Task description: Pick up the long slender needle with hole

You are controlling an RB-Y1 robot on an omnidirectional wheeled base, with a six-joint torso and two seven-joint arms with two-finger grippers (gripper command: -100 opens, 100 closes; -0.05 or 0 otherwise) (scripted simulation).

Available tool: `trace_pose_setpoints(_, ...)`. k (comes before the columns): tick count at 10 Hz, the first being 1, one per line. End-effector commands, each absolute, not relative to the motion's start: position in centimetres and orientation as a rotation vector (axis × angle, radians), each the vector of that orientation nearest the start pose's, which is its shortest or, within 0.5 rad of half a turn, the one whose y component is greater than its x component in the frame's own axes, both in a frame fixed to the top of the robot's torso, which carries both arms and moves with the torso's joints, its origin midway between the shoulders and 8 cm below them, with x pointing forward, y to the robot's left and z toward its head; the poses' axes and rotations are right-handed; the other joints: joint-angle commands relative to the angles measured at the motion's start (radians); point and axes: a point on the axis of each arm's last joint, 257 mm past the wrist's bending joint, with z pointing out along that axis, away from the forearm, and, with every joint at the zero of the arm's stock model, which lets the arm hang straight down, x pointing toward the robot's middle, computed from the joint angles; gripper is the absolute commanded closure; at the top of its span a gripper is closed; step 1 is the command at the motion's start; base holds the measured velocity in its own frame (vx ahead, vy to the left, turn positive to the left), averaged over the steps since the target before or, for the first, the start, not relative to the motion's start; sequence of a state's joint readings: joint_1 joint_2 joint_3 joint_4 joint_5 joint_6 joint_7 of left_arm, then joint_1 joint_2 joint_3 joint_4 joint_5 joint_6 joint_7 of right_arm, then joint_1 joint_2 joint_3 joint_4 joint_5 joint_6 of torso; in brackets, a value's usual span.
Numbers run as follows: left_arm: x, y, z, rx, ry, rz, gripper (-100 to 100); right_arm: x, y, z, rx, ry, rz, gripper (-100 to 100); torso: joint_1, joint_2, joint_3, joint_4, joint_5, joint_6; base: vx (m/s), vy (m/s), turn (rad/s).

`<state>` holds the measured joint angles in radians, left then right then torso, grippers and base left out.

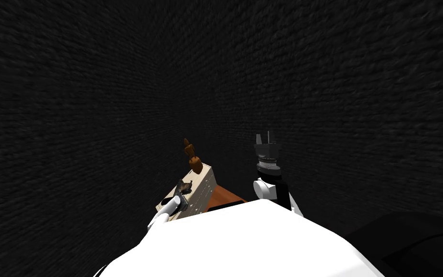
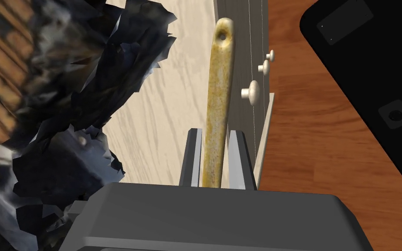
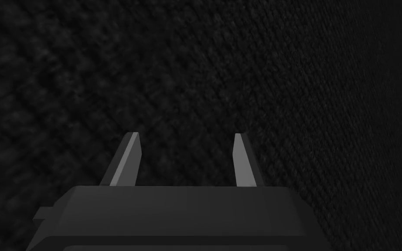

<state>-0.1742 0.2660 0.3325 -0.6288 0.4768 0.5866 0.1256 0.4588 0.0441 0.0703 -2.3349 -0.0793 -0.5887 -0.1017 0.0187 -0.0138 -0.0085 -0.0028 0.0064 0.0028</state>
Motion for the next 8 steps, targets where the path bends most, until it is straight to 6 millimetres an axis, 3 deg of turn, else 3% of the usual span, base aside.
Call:
trace_pose_setpoints(1, 32.4, 39.0, -59.9, -2.708, 1.165, -0.443, 100, 31.8, -26.5, 7.6, 0.628, 0.367, 1.566, 0, 0.0, 0.0, 0.0, 0.0, 0.0, 0.0, -0.005, 0.038, 0.107)
trace_pose_setpoints(2, 32.4, 39.0, -59.9, -2.708, 1.165, -0.443, 100, 31.8, -26.5, 7.6, 0.628, 0.367, 1.566, 0, 0.0, 0.0, 0.0, 0.0, 0.0, 0.001, -0.001, 0.018, -0.027)
trace_pose_setpoints(4, 34.9, 35.0, -59.4, -2.683, 1.253, -0.463, 100, 31.8, -26.5, 7.6, 0.628, 0.367, 1.566, 0, 0.0, 0.0, 0.0, 0.0, 0.0, 0.001, -0.005, 0.05, 0.275)
trace_pose_setpoints(5, 34.8, 35.2, -59.4, -2.676, 1.256, -0.452, 100, 31.8, -26.5, 7.6, 0.628, 0.367, 1.566, 0, 0.001, 0.0, 0.0, 0.0, 0.0, -0.001, -0.006, 0.046, 0.128)
trace_pose_setpoints(7, 37.3, 31.1, -58.6, -2.645, 1.335, -0.475, 100, 31.8, -26.5, 7.6, 0.628, 0.367, 1.566, 0, 0.001, 0.0, 0.0, 0.001, 0.0, 0.001, -0.009, 0.064, 0.301)
trace_pose_setpoints(8, 37.2, 31.4, -58.6, -2.634, 1.342, -0.462, 100, 31.8, -26.5, 7.6, 0.628, 0.368, 1.566, 0, 0.001, 0.0, 0.0, 0.0, 0.0, -0.001, 0.001, 0.04, 0.083)
